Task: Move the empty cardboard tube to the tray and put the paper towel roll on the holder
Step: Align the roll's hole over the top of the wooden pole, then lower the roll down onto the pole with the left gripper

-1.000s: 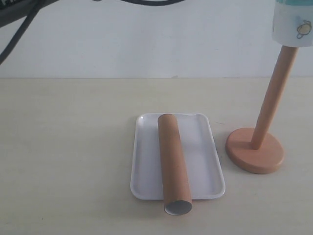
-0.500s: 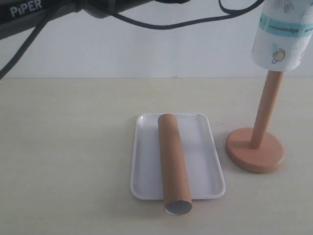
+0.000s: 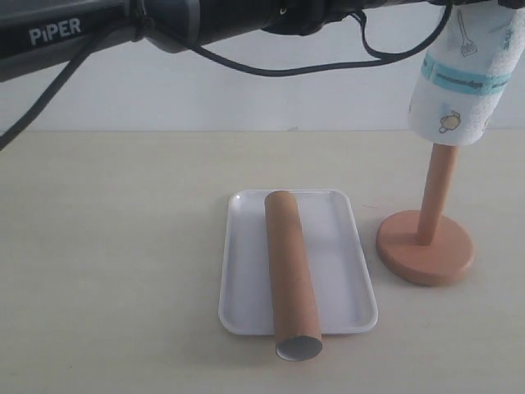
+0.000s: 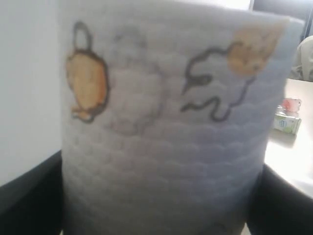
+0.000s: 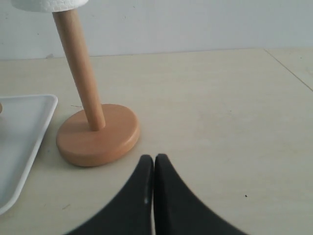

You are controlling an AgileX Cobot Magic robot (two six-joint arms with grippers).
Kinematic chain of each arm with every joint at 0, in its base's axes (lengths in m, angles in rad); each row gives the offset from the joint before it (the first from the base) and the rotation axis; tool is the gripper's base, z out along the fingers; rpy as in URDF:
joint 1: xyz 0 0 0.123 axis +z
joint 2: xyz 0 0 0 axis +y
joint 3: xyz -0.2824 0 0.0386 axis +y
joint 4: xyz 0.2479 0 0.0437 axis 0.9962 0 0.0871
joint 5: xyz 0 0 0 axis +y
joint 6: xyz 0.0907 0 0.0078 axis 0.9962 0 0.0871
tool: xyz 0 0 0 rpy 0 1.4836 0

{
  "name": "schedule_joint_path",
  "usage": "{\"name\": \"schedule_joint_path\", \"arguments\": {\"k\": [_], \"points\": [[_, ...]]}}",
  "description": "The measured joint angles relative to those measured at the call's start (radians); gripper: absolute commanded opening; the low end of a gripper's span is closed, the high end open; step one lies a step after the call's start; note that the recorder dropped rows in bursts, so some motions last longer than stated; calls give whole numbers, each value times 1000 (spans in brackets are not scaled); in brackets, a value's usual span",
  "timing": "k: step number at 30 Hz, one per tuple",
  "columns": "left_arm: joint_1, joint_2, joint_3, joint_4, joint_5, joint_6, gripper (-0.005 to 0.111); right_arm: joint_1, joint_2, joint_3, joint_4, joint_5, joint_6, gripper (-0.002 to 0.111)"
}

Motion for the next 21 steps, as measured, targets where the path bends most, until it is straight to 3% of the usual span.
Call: {"name": "schedule_joint_path", "arguments": {"k": [6, 14, 21], "points": [[0, 0, 31, -317, -65, 302, 4, 0, 0, 0, 0, 0, 0, 0], [6, 2, 223, -791, -175, 799, 4, 0, 0, 0, 0, 0, 0, 0], [38, 2, 342, -939, -290, 912, 4, 0, 0, 0, 0, 0, 0, 0]]}}
